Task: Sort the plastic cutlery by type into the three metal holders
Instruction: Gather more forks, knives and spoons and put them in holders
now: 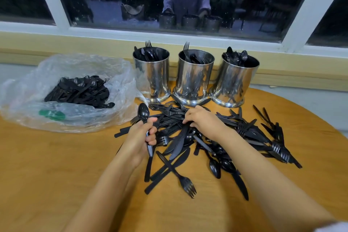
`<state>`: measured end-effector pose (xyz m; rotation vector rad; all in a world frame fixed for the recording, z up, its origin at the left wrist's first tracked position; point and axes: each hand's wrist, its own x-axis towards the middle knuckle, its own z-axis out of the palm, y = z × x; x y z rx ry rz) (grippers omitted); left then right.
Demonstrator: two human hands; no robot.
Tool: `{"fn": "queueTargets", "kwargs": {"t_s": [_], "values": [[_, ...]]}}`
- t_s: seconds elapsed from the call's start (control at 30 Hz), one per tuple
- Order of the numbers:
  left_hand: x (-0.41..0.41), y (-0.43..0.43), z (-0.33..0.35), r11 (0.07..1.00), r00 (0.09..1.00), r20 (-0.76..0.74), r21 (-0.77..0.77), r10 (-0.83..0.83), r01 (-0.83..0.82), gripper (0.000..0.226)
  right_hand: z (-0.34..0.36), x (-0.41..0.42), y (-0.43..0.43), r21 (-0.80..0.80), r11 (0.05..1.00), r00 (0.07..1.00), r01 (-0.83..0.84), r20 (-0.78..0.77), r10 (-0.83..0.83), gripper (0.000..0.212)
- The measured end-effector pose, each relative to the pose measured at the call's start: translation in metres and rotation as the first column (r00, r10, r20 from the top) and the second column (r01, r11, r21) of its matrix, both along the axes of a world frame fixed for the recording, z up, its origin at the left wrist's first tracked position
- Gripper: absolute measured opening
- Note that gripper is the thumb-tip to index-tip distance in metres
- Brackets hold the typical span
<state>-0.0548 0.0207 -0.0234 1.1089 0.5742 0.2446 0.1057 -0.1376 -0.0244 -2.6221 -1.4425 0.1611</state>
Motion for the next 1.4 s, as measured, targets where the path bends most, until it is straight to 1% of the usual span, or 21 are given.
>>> {"fn": "queueTargets", "kwargs": {"t_s": [0.13,0.23,0.3,0.37,0.4,0.43,0.5,0.6,0.67,0.73,0.77,0.8,0.83,0.9,0.97,1.07,1.13,1.2,1.27,1.33,1.4], "values": [[0.000,0.002,-0.002,1.000,1.000,0.000,-0.019,0.002,-0.002,0.017,0.011,0.003,0.003,-0.134,0.990,0.995,-0.039,0.087,0.051,0.025],[0.001,0.003,-0.002,0.999,1.000,0.000,-0.031,0.025,-0.025,0.017,0.016,0.002,-0.004,-0.068,0.997,0.986,-0.039,0.156,0.049,0.017],[0.001,0.003,-0.003,0.996,0.999,0.014,-0.072,0.048,-0.047,0.014,0.017,0.003,-0.012,0.004,1.000,0.968,-0.022,0.250,0.020,0.014],[0.002,0.001,-0.002,0.989,0.996,0.042,-0.129,0.074,-0.068,0.011,0.018,0.005,-0.021,0.080,0.996,0.948,0.037,0.314,-0.061,0.012],[0.002,0.000,-0.001,0.985,0.995,0.055,-0.153,0.085,-0.076,0.010,0.020,0.004,-0.026,0.115,0.990,0.946,0.081,0.304,-0.113,0.013],[0.002,-0.001,0.000,0.982,0.994,0.066,-0.172,0.093,-0.080,0.010,0.022,0.002,-0.032,0.157,0.978,0.950,0.134,0.259,-0.172,0.014],[0.002,-0.006,0.002,0.976,0.992,0.089,-0.204,0.090,-0.071,0.009,0.024,-0.007,-0.041,0.263,0.931,0.957,0.254,0.072,-0.281,0.014],[0.000,-0.018,0.002,0.971,0.991,0.118,-0.240,0.055,-0.025,0.018,0.022,-0.027,-0.049,0.406,0.832,0.924,0.378,-0.219,-0.313,0.015],[0.000,-0.027,0.002,0.974,0.993,0.114,-0.224,0.044,-0.018,0.028,0.019,-0.040,-0.047,0.480,0.730,0.850,0.486,-0.453,-0.269,0.017],[-0.001,-0.041,0.002,0.977,0.992,0.118,-0.212,0.033,-0.007,0.033,0.017,-0.057,-0.047,0.496,0.619,0.720,0.609,-0.674,-0.167,0.016],[0.000,-0.045,0.001,0.977,0.992,0.125,-0.213,0.012,0.015,0.034,0.016,-0.064,-0.043,0.484,0.591,0.659,0.646,-0.744,-0.111,0.013],[0.000,-0.050,-0.001,0.976,0.991,0.130,-0.212,-0.016,0.043,0.035,0.013,-0.073,-0.039,0.473,0.590,0.625,0.655,-0.777,-0.071,0.012],[0.000,-0.055,-0.002,0.976,0.990,0.132,-0.208,-0.038,0.066,0.035,0.011,-0.081,-0.035,0.468,0.613,0.621,0.637,-0.782,-0.048,0.010],[0.001,-0.063,-0.004,0.977,0.989,0.143,-0.207,-0.029,0.059,0.033,0.004,-0.091,-0.029,0.472,0.674,0.663,0.568,-0.748,-0.034,0.006],[0.003,-0.063,-0.004,0.979,0.986,0.161,-0.202,0.042,-0.008,0.033,0.000,-0.089,-0.026,0.497,0.702,0.733,0.511,-0.678,-0.054,0.001],[0.009,-0.044,-0.004,0.967,0.975,0.162,-0.228,0.151,-0.111,0.034,-0.001,-0.063,-0.030,0.515,0.731,0.865,0.447,-0.457,-0.207,0.006],[0.016,-0.031,-0.004,0.967,0.976,0.137,-0.215,0.169,-0.137,0.031,0.001,-0.044,-0.031,0.471,0.810,0.928,0.349,-0.291,-0.231,0.016],[0.024,-0.023,-0.006,0.966,0.975,0.139,-0.217,0.176,-0.143,0.030,0.004,-0.031,-0.024,0.372,0.905,0.972,0.204,-0.186,-0.143,0.025],[0.030,-0.019,-0.007,0.959,0.972,0.155,-0.246,0.178,-0.137,0.030,0.006,-0.023,-0.015,0.202,0.977,0.993,0.070,-0.104,-0.050,0.031],[0.033,-0.017,-0.010,0.956,0.969,0.177,-0.264,0.175,-0.125,0.030,0.009,-0.016,-0.008,0.006,1.000,0.999,-0.028,-0.023,0.028,0.032],[0.034,-0.014,-0.013,0.956,0.967,0.189,-0.270,0.173,-0.118,0.030,0.011,-0.012,-0.005,-0.130,0.987,0.993,-0.097,0.057,0.105,0.031]]}}
